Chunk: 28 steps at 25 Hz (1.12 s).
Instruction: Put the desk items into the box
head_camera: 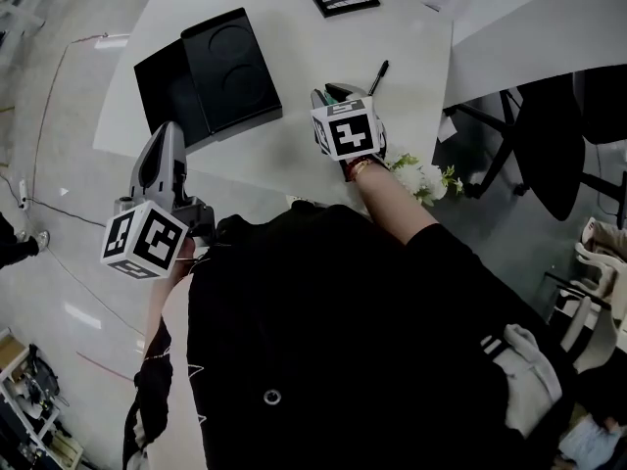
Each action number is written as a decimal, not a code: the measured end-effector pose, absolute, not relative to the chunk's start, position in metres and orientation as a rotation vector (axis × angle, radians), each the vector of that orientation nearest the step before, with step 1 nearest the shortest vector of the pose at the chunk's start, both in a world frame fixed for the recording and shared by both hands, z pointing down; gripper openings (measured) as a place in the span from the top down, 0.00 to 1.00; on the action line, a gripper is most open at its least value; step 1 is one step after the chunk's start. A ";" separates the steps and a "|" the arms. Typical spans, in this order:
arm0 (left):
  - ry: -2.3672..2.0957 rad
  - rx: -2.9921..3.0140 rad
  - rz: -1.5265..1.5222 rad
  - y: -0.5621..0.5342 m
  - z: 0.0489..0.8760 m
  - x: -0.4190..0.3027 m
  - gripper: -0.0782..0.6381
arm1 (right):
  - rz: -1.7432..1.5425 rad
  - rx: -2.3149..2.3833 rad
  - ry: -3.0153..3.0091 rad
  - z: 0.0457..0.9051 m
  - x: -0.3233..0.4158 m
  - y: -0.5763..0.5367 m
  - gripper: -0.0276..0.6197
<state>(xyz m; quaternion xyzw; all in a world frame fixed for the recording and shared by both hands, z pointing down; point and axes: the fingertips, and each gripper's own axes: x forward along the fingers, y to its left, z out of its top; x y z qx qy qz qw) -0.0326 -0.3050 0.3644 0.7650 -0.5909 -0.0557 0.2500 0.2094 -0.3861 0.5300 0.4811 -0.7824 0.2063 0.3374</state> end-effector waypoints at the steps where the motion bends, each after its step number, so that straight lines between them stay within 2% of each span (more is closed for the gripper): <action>1: -1.611 2.081 -0.152 -0.305 0.364 -0.033 0.88 | 0.536 1.253 -2.037 0.531 0.210 -0.387 0.82; 7: -1.621 2.071 -0.152 -0.307 0.365 -0.035 0.88 | 0.522 1.243 -2.025 0.533 0.208 -0.391 0.82; 11: -1.621 2.067 -0.156 -0.305 0.364 -0.036 0.88 | 0.501 1.250 -2.008 0.533 0.210 -0.392 0.86; 28: -1.667 2.039 -0.164 -0.286 0.359 -0.049 0.88 | 0.523 1.294 -2.021 0.533 0.212 -0.391 0.88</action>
